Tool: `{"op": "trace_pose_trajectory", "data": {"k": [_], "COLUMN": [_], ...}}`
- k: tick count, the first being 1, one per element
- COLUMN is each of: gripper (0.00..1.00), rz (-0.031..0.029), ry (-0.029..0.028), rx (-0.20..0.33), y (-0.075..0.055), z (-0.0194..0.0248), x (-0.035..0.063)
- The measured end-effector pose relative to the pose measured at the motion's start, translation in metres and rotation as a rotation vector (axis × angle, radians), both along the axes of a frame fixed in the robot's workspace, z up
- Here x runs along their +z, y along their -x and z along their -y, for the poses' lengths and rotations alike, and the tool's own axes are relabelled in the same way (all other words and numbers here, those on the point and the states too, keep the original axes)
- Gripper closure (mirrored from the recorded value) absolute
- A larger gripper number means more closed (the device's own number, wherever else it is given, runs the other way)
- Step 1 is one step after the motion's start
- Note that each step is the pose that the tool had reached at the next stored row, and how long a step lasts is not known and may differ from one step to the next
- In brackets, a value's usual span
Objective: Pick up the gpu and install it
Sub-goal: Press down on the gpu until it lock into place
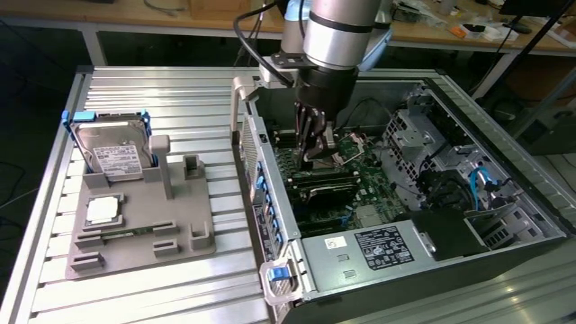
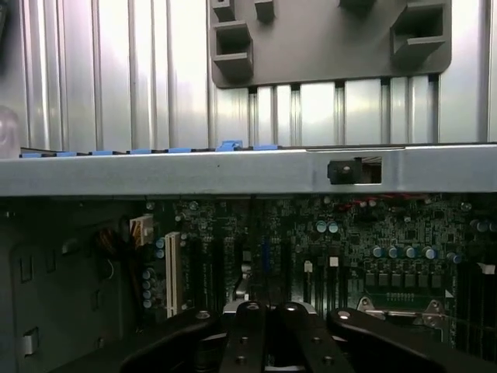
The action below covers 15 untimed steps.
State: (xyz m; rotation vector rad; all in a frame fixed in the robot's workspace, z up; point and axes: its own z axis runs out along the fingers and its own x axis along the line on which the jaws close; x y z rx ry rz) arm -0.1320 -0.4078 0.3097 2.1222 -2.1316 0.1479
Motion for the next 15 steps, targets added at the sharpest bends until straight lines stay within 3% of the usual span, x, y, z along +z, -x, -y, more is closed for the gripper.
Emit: {"op": "trace_pose_trajectory", "data": {"k": [6,9,15], "gripper": [0.89,0.89,0.89], "rz": [0.0129,0.0230,0.0628], "ry": [0.0002,0.0002,0.0010], "rx": [0.032,0.037,0.037], "y": [0.000,0.002,0.009], "z": [0.0000,0.0000,0.0000], "x": [0.0000,0.0000,0.0101]}}
